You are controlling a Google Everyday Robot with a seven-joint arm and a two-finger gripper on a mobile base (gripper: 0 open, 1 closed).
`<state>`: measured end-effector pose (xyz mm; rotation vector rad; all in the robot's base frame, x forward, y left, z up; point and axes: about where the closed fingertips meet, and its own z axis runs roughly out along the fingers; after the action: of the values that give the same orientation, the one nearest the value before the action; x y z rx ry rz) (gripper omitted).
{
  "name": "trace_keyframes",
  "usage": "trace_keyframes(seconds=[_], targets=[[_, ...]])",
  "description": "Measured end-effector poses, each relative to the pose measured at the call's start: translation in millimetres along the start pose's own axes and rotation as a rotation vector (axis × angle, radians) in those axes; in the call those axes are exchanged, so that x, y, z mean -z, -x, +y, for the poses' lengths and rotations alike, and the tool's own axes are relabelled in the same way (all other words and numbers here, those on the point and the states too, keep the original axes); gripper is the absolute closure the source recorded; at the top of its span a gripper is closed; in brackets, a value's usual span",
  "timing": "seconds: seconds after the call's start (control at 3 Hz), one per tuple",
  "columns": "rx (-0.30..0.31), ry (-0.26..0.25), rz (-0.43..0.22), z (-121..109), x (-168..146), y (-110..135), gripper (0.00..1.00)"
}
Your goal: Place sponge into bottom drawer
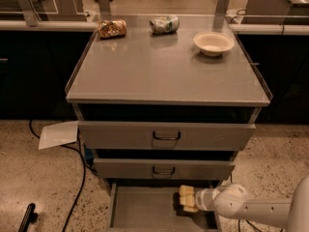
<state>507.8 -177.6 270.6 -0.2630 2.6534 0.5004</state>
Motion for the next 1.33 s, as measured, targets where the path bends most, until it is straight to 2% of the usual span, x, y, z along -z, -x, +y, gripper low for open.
trace_keyframes(seconds=[0.33, 0.67, 1.33], targets=[[-0.049, -0.034, 0.019, -14, -23, -1, 1.00], [-0.097, -0.064, 0.053, -15, -48, -14, 1.00], [-0.165, -0.058, 0.104, -3, -81, -45, 1.00]])
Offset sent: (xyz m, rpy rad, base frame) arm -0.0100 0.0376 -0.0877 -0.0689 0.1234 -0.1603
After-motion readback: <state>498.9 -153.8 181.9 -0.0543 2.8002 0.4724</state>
